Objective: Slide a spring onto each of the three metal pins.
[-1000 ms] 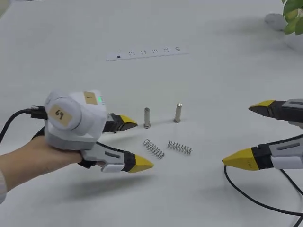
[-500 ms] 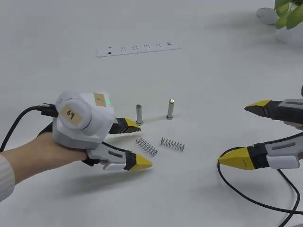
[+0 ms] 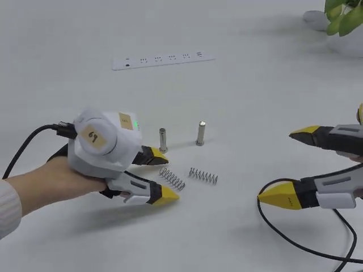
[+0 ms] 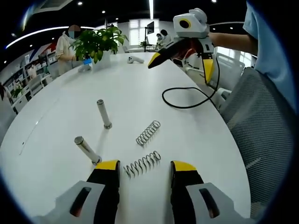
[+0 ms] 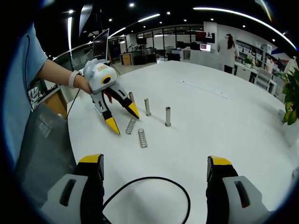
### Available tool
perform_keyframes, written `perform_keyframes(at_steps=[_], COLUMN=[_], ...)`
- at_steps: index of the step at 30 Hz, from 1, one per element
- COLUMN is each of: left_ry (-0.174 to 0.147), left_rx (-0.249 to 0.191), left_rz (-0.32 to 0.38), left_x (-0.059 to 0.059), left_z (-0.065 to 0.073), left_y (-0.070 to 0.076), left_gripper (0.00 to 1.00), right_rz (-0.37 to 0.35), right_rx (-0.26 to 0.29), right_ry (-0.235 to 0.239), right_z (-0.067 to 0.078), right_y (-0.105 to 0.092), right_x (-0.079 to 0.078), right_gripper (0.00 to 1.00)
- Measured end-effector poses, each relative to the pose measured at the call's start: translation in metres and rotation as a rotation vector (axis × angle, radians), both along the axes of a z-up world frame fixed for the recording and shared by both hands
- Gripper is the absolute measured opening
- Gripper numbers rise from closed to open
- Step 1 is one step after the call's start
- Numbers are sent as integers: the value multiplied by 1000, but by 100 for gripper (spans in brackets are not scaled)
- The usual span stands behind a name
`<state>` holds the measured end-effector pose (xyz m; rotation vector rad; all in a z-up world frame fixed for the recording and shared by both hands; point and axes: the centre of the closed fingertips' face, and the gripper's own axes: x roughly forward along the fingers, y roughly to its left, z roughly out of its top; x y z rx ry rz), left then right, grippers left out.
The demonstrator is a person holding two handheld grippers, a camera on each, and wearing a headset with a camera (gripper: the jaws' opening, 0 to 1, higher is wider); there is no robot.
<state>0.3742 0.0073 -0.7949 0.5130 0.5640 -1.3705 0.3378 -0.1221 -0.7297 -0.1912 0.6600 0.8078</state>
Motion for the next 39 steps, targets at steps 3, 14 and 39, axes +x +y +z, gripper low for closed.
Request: perform_keyframes(at_steps=[3, 14, 39], left_ry=[6, 1, -39], left_rx=[2, 42, 44], left_rz=[-4, -11, -11], left_x=[-1, -5, 1], left_z=[0, -4, -5], left_y=[1, 8, 7], left_gripper=[32, 30, 18], right_rz=[0, 2, -5], right_rx=[-1, 5, 16], right_ry=[0, -2, 8], right_z=[1, 2, -1], right_y=[0, 2, 1], right_x=[0, 0, -3], right_gripper=[90, 90, 89])
